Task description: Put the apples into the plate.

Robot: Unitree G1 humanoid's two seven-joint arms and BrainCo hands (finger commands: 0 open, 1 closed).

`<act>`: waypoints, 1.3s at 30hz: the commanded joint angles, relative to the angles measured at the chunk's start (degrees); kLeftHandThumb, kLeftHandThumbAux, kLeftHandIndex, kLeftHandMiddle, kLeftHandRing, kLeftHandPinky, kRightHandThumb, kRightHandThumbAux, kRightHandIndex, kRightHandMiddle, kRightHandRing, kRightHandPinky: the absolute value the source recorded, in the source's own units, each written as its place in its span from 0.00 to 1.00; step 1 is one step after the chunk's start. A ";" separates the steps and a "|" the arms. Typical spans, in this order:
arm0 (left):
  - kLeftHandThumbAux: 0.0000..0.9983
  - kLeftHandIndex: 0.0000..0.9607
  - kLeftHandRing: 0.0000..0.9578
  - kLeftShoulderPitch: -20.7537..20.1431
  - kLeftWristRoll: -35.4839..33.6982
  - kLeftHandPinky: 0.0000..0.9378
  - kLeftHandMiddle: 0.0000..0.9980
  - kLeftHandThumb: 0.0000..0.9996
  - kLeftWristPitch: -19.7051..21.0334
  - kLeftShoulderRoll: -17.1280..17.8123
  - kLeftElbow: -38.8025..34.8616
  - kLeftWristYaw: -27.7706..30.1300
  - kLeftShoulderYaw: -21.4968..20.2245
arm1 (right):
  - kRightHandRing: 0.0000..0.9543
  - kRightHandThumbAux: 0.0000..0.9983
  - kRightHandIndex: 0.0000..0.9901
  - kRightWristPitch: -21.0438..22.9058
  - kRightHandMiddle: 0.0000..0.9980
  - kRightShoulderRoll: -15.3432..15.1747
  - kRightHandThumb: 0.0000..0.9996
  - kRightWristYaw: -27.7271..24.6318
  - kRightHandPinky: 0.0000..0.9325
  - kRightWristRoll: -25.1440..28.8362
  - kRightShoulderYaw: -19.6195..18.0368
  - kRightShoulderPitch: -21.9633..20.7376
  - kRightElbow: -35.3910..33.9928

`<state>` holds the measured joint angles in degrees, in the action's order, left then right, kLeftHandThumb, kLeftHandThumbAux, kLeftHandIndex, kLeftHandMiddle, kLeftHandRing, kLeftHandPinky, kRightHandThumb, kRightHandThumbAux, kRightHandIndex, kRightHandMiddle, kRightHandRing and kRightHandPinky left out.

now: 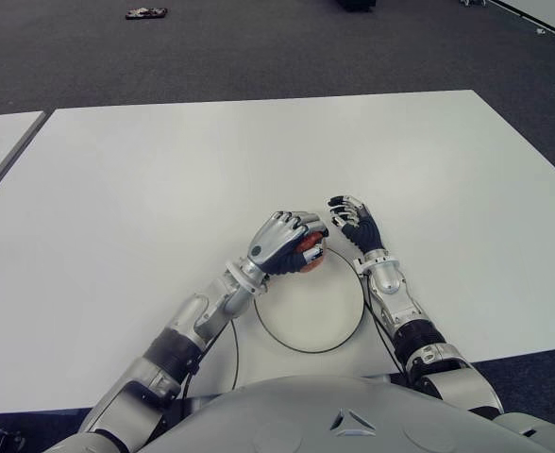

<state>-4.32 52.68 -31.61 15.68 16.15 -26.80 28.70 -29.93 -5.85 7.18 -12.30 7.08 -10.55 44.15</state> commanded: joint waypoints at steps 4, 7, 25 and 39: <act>0.70 0.46 0.90 -5.28 4.15 0.93 0.86 0.72 0.40 0.23 10.76 -7.89 2.70 | 0.33 0.63 0.29 4.47 0.32 0.61 0.62 -1.50 0.37 0.67 -0.02 5.12 1.75; 0.70 0.46 0.90 -5.99 5.10 0.93 0.86 0.72 0.51 0.46 12.21 -10.04 3.54 | 0.33 0.63 0.30 4.42 0.32 0.65 0.63 -1.63 0.37 0.73 -0.10 5.45 1.27; 0.70 0.46 0.91 -5.71 4.36 0.94 0.87 0.72 0.08 0.83 11.93 -15.04 6.07 | 0.34 0.62 0.31 5.30 0.33 0.50 0.66 -2.56 0.35 0.92 -0.15 5.54 0.73; 0.70 0.46 0.91 -1.54 0.52 0.94 0.87 0.72 -2.03 3.69 0.98 -7.48 5.73 | 0.33 0.64 0.30 4.24 0.33 0.47 0.65 -1.44 0.35 -0.17 0.06 5.28 1.44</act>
<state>-6.85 54.90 -33.29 18.49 19.20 -36.89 34.65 -28.44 -5.60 5.80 -11.65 6.43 -9.23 41.77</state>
